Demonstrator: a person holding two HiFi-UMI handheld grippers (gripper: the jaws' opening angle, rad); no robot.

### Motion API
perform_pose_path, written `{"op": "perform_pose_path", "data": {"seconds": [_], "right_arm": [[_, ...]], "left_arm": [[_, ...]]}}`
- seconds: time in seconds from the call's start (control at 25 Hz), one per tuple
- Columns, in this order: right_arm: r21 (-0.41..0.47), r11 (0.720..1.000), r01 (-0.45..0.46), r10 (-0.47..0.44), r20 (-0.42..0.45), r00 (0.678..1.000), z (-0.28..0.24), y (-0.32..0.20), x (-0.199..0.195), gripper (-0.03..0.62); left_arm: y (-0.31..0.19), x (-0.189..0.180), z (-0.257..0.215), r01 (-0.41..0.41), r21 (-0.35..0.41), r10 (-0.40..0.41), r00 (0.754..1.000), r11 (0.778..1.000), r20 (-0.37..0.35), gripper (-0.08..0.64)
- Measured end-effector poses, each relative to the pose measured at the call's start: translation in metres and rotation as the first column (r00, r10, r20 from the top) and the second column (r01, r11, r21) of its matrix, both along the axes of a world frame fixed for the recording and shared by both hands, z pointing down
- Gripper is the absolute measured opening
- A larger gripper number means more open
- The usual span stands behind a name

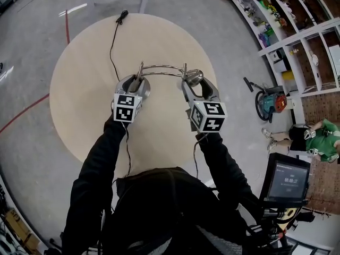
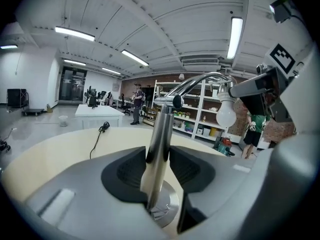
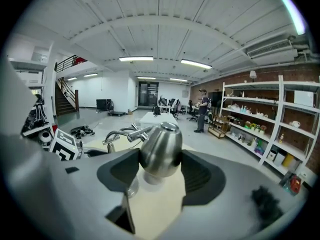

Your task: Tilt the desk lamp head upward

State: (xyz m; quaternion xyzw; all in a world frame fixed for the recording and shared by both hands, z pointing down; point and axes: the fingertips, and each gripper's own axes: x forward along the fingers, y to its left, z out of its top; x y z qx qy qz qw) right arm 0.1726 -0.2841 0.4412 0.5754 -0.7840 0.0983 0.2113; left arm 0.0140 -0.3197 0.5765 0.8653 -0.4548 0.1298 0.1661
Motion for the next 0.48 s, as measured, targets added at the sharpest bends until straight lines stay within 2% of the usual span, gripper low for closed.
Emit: {"op": "perform_pose_path", "data": {"seconds": [0.48], "right_arm": [[0.044, 0.999, 0.016, -0.011, -0.11, 0.994, -0.025, 0.014, -0.014, 0.275]], "left_arm": [[0.027, -0.009, 0.019, -0.02, -0.026, 0.017, 0.993, 0.999, -0.118, 0.156]]}}
